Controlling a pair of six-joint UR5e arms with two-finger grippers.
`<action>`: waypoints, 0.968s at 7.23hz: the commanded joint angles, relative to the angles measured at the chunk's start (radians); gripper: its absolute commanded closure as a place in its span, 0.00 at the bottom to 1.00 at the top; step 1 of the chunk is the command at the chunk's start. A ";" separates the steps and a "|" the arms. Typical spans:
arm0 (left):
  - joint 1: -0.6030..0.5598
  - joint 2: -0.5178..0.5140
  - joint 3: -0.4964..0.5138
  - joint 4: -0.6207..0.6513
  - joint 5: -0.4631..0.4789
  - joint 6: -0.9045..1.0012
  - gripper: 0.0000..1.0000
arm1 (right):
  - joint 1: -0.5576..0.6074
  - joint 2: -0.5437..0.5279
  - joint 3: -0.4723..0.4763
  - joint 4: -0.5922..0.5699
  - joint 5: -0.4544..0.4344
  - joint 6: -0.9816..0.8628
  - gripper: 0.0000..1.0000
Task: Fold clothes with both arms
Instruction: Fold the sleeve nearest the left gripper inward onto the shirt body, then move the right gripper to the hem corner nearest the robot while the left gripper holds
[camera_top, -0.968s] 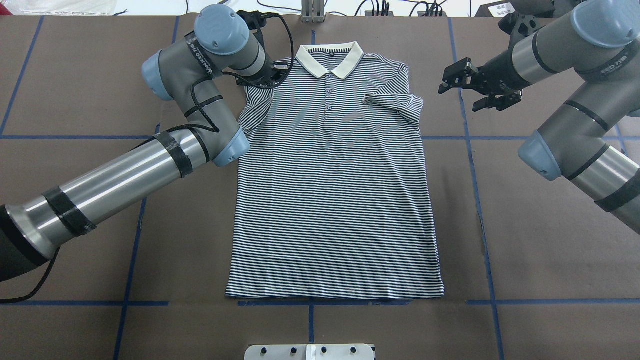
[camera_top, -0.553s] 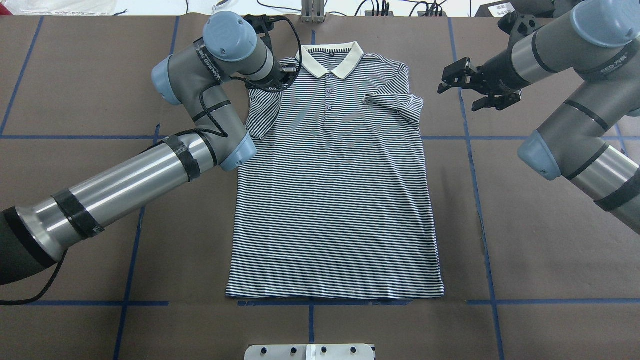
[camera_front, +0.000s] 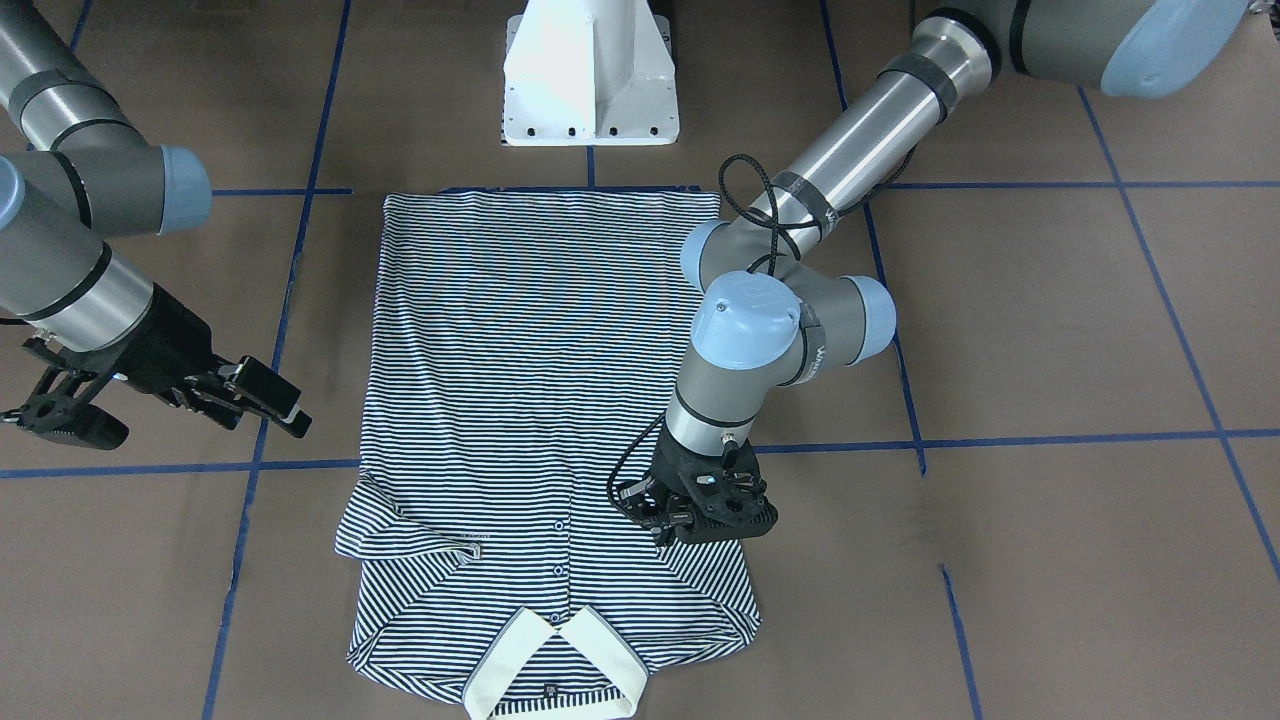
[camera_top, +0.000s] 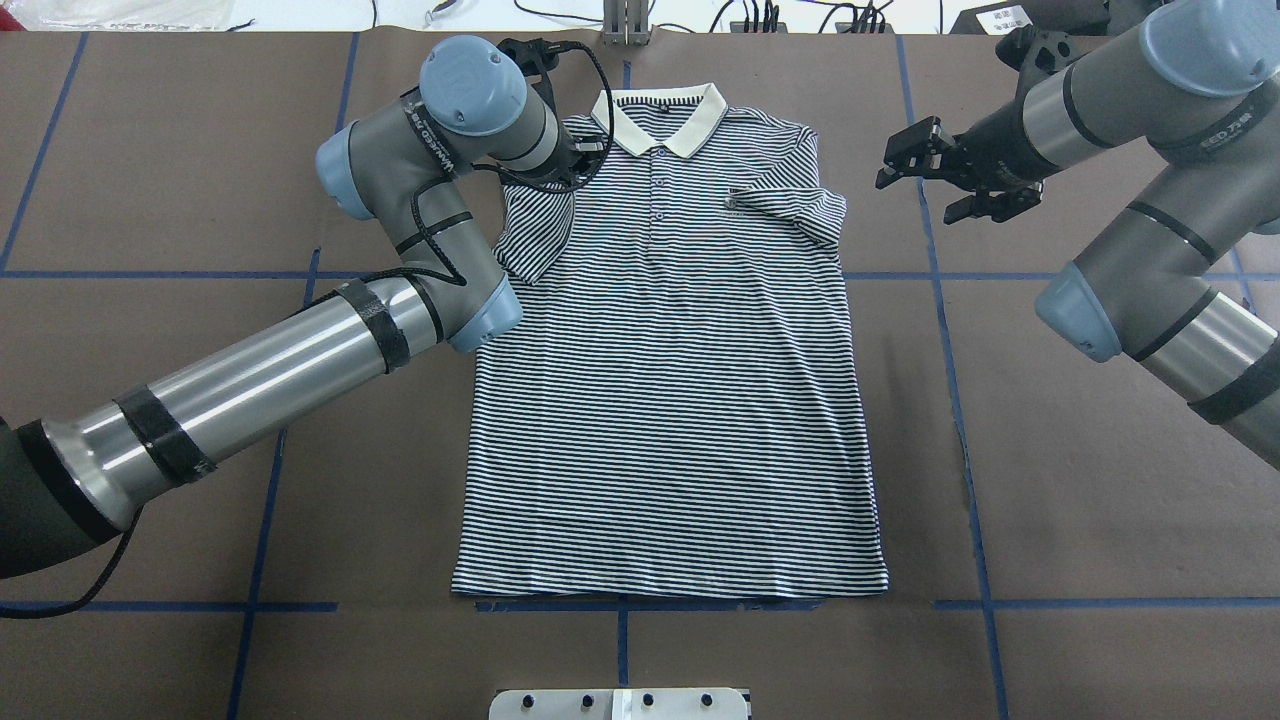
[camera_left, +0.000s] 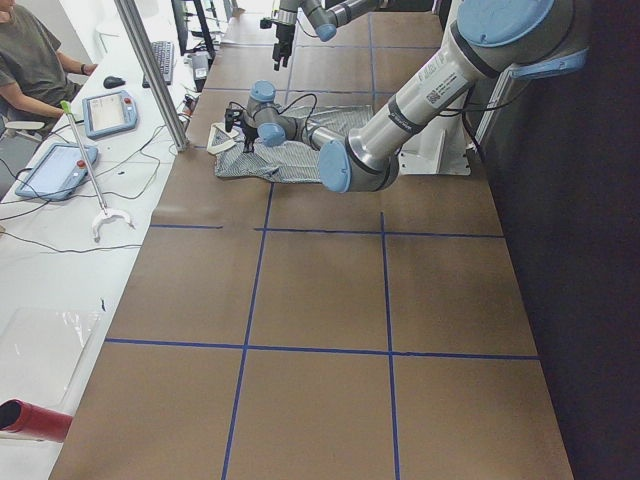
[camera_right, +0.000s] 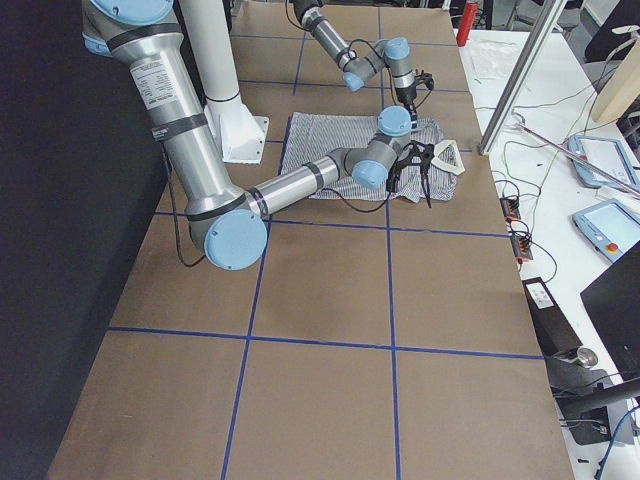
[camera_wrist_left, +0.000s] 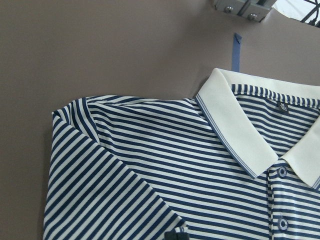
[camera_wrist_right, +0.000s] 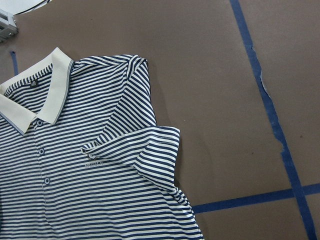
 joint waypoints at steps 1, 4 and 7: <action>0.000 0.058 -0.125 0.014 -0.010 0.000 0.49 | -0.033 0.007 0.012 -0.007 -0.009 0.070 0.00; 0.032 0.369 -0.623 0.059 -0.098 -0.024 0.41 | -0.285 -0.090 0.198 -0.014 -0.307 0.383 0.03; 0.035 0.454 -0.706 0.052 -0.177 -0.057 0.32 | -0.639 -0.244 0.554 -0.341 -0.667 0.605 0.04</action>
